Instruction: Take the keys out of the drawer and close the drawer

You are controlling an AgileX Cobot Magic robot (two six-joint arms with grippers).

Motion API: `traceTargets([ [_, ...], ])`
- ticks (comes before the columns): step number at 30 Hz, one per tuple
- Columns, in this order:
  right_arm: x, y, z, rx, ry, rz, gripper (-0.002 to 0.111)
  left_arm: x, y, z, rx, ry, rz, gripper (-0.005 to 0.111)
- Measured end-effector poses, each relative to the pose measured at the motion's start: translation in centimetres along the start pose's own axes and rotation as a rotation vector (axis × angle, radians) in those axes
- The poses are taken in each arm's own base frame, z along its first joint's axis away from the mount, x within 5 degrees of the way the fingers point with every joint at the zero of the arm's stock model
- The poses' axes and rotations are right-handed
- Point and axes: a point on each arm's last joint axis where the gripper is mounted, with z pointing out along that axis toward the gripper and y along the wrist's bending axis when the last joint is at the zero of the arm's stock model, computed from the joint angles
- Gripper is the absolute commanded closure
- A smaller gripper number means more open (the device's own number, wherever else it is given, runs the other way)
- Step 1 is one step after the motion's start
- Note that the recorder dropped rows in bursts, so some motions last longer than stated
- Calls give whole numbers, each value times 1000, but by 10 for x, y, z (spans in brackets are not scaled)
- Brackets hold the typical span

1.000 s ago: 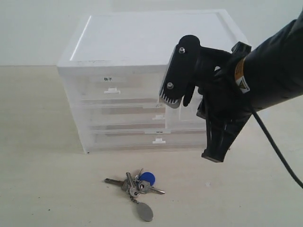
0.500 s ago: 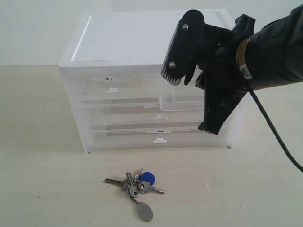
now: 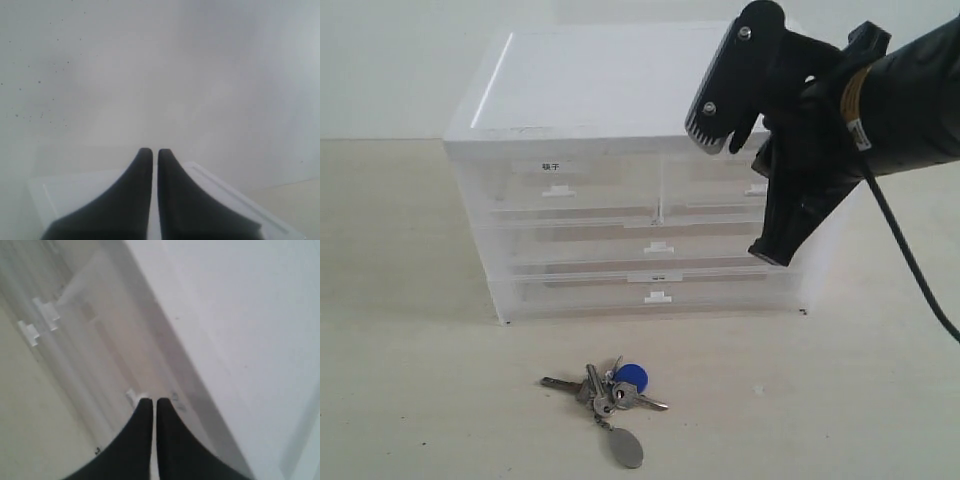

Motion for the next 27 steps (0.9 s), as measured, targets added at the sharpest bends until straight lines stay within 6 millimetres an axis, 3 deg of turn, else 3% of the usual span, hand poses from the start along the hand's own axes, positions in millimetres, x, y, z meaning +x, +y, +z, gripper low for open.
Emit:
traceTargets([
  [4, 2, 12, 2, -74, 29, -45, 108, 0, 0, 0, 0, 0, 0, 102],
  [10, 12, 28, 35, -124, 102, -84, 108, 1, 0, 0, -2, 3, -4, 102],
  [16, 8, 17, 44, -65, -11, -31, 108, 2, 1, -1, -10, 1, 6, 102],
  [27, 16, 7, 56, -47, -9, 3, 108, 2, 2, -1, -16, -6, 11, 102],
])
